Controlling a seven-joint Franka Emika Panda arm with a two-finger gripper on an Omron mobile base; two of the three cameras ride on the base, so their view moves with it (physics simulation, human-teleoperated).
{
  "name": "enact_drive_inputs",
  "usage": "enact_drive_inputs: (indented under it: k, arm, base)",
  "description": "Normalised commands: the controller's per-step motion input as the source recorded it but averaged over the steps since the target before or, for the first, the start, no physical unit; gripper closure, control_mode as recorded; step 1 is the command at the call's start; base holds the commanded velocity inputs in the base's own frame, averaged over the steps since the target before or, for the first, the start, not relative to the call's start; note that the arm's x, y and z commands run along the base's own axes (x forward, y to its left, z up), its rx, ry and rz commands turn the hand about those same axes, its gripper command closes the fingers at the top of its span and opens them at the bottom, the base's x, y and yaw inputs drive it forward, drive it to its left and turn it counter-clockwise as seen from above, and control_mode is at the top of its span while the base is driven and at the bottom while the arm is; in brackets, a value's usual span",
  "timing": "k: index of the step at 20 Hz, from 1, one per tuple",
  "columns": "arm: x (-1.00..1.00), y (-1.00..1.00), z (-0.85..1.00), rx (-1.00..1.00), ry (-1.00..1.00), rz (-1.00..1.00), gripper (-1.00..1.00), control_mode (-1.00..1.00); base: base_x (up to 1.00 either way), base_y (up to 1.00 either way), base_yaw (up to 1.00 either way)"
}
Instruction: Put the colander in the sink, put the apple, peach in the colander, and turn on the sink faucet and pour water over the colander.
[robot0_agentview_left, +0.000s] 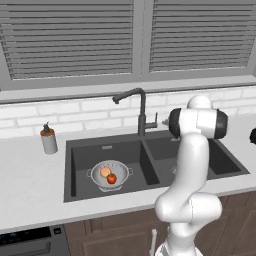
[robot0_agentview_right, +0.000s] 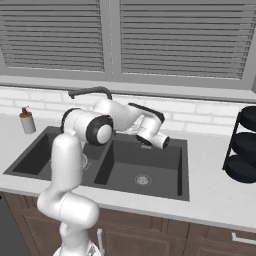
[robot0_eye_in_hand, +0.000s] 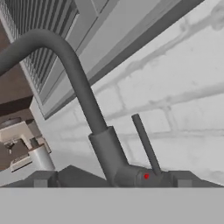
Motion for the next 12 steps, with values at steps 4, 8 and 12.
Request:
enact_drive_inputs:
  k: [4,8,12]
  arm:
    - [0.0,0.0,-0.08,-0.04,-0.22,0.1,-1.0,-1.0]
    - [-0.06,0.04,-0.16,-0.13,-0.35,0.11,-1.0,-1.0]
    - [0.0,0.14,-0.15,-0.14,-0.28,0.12,-1.0,-1.0]
  base:
    - [0.0,0.0,0.0]
    - [0.0,0.0,0.0]
    - [0.0,0.0,0.0]
